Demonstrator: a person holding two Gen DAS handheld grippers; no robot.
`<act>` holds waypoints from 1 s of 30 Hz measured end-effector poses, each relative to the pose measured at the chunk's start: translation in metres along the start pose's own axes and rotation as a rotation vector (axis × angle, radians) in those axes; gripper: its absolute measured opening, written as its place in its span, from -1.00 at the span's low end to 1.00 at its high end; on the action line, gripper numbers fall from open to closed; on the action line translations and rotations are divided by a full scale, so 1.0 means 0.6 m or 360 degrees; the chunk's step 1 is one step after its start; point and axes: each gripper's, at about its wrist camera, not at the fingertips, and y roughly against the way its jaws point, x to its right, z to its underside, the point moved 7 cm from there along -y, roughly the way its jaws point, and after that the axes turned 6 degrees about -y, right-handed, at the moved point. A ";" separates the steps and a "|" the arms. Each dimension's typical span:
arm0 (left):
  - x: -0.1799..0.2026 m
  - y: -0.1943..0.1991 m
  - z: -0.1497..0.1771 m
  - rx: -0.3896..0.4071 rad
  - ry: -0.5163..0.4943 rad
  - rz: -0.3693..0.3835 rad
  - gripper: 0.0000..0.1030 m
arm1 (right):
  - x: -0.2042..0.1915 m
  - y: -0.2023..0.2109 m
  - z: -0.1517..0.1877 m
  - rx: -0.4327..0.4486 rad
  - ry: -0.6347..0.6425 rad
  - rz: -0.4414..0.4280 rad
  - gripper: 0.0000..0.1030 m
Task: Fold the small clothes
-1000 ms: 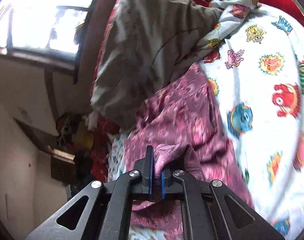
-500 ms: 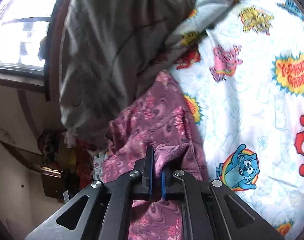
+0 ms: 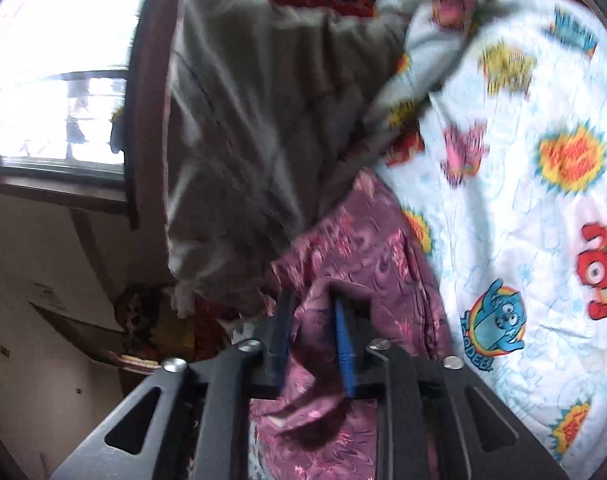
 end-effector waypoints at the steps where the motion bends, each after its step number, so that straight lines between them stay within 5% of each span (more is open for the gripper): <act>1: 0.007 -0.004 0.017 -0.0033 -0.0077 -0.0006 -0.56 | -0.002 0.009 -0.001 0.0027 0.0013 0.0006 -0.29; 9: 0.057 -0.086 0.090 -0.0260 -0.0485 -0.0186 -0.56 | 0.005 0.005 0.037 -0.0115 0.0171 0.0146 -0.28; 15: 0.081 -0.134 0.000 -0.0183 -0.0260 -0.0236 -0.56 | 0.024 -0.086 0.068 -0.0277 0.0181 0.0333 -0.28; 20: 0.047 -0.106 -0.078 -0.0031 0.0010 -0.0251 -0.56 | -0.031 -0.093 0.021 -0.0074 0.0135 0.0122 -0.28; 24: 0.003 -0.078 -0.068 -0.0027 0.0016 -0.0187 -0.46 | -0.045 -0.060 -0.015 0.0048 0.0244 0.0208 -0.28; 30: -0.031 -0.112 -0.007 -0.0202 -0.0050 -0.0162 -0.33 | 0.002 -0.041 -0.009 0.0015 0.0521 0.0596 -0.12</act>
